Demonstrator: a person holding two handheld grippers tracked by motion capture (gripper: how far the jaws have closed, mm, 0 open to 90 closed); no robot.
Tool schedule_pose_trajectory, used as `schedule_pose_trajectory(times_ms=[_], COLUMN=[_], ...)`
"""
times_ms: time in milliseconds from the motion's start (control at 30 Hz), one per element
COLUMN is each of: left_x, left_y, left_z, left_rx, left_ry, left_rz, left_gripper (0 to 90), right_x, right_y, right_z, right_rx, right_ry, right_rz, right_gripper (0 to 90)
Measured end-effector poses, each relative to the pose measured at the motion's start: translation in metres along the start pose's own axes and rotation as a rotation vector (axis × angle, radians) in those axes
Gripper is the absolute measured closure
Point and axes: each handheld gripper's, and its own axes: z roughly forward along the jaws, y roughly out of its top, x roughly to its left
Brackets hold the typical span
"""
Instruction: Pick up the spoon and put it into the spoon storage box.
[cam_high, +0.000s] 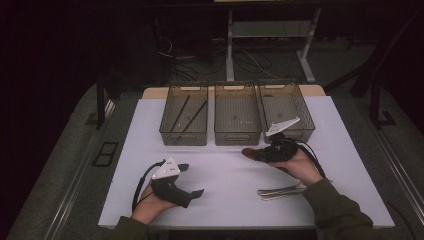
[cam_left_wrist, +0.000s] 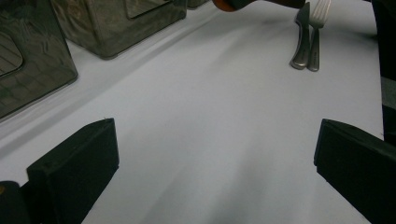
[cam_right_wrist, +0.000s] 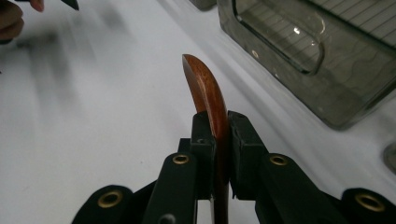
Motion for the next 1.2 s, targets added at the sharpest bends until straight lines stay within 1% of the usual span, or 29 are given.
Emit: schedule_pose_trajectory(times_ms=[133, 400, 467, 833, 1200], left_x=[0.001, 0.003, 0.003, 0.003, 0.002], left_y=[-0.001, -0.001, -0.001, -0.001, -0.001], left_z=[0.001, 0.001, 0.002, 0.003, 0.004], left_rx=[-0.002, 0.001, -0.004, 0.005, 0.008], left_ry=[0.002, 0.000, 0.003, -0.002, 0.013], left_rz=[-0.017, -0.018, -0.028, -0.019, -0.017], left_gripper=[0.0, 0.0, 0.0, 0.0, 0.0], right_x=[-0.001, -0.003, -0.004, -0.009, -0.012], right_y=[0.006, 0.021, 0.024, 0.043, 0.068], right_z=[-0.001, -0.005, -0.007, -0.014, -0.018], right_rx=[-0.011, -0.050, -0.060, -0.092, -0.120], right_ry=[-0.012, -0.028, -0.024, -0.040, -0.071], right_rz=[0.010, 0.024, 0.031, 0.047, 0.046], right_gripper=[80.5, 80.5, 80.5, 80.5, 80.5])
